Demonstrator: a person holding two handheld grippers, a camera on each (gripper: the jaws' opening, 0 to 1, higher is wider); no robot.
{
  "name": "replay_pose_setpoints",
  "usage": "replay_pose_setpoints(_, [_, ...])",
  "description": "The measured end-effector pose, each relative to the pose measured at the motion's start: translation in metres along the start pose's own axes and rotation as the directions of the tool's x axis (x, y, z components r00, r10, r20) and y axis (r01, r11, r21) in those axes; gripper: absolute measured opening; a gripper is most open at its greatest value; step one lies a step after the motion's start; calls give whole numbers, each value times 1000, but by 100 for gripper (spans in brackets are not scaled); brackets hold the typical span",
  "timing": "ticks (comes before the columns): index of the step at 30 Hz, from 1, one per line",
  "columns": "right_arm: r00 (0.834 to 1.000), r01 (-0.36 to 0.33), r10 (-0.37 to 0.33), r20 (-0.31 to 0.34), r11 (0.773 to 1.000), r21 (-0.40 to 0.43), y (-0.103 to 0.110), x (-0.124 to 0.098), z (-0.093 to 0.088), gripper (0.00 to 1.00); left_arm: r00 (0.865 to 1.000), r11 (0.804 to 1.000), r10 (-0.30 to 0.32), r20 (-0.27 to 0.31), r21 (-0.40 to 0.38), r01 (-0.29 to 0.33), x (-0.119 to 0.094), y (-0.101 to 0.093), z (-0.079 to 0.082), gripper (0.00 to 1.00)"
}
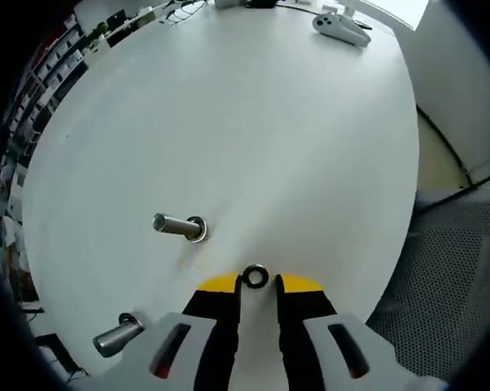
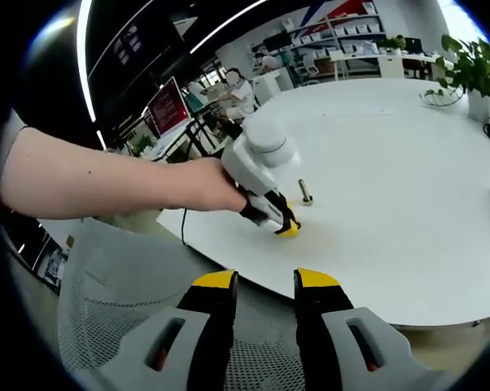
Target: Place the washer onto the threaded stud by aligning its center hole with the stud, sliding it down to the base, and recovering from edge contact or off-axis alignment until the washer reaches the visible bottom stop.
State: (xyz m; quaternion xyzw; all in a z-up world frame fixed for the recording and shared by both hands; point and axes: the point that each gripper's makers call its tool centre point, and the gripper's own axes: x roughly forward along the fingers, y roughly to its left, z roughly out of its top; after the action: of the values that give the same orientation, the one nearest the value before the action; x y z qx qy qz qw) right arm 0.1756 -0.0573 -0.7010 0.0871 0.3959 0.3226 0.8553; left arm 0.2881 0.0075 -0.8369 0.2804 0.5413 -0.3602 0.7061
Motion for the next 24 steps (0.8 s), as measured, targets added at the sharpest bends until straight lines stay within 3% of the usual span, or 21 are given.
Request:
replay_pose_setpoints(3, [1000, 0, 0, 0, 1000, 0, 0, 0, 0, 30, 1000, 999, 13, 3, -36, -13, 1, 2, 0, 10])
replay_pose_setpoints(8, [1000, 1, -1, 1, 1000, 1, 0, 0, 0, 30, 1000, 1000, 17, -8, -22, -17, 1, 2, 0, 9])
replay_pose_setpoints(13, [1000, 1, -1, -1, 1000, 1, 0, 0, 0, 30, 999, 996, 20, 51, -90, -15, -1, 3, -1, 8])
replay_pose_setpoints(17, [1000, -2, 2, 1, 1000, 1, 0, 0, 0, 30, 999, 994, 13, 47, -109, -8, -5, 0, -5, 8])
replay_pose_setpoints(24, [1000, -6, 6, 3, 1000, 3, 1, 0, 0, 30, 988, 990, 44, 145, -141, -24, -30, 16, 17, 8])
